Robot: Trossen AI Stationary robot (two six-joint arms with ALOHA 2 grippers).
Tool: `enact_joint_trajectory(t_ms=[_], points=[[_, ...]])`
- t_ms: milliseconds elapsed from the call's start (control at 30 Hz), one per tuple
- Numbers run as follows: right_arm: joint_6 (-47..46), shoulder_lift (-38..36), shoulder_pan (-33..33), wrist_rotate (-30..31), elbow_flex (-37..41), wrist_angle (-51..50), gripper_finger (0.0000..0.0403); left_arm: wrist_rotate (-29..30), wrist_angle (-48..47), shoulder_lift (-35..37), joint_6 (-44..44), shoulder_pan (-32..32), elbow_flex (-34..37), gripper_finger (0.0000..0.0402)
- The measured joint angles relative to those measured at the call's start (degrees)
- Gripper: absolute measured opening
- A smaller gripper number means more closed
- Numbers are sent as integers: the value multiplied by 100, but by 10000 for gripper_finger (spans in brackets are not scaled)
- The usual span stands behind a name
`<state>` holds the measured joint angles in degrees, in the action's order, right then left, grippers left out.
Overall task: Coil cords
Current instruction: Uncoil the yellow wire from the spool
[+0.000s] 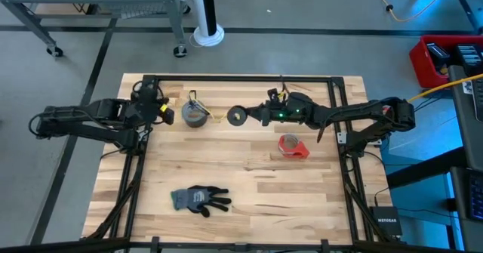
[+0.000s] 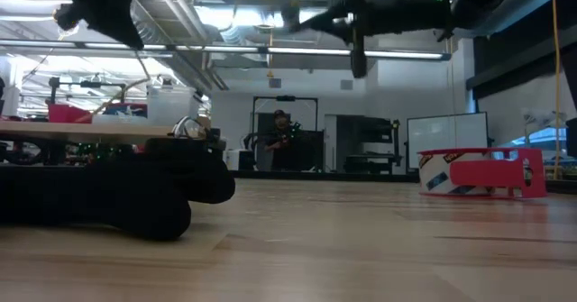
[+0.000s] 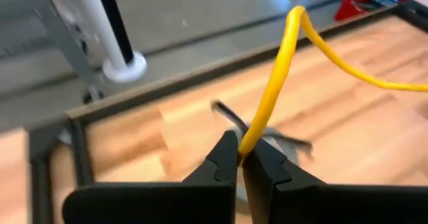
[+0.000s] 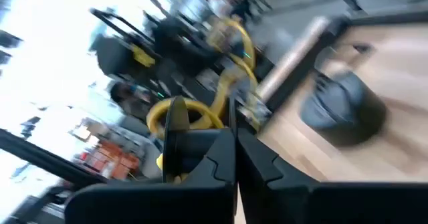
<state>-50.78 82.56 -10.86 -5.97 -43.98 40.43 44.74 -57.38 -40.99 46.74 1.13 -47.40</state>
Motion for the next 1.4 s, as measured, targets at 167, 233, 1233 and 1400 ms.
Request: enact_joint_trajectory(t_ms=[167, 233, 1233, 1400], points=[[144, 0, -2, 507, -1, 702, 1, -824, -13, -198, 391, -2, 231, 0], [260, 0, -4, 915, -1, 782, 1, -1054, 46, -305, 445, -17, 303, 0], [725, 0, -6, 4736, 2, -2141, 1, -3684, 6922, -1742, -2253, -977, 545, 0], [645, 0, -6, 4674, 2, -2456, 1, -3906, 7722, -1742, -2532, -979, 545, 0]])
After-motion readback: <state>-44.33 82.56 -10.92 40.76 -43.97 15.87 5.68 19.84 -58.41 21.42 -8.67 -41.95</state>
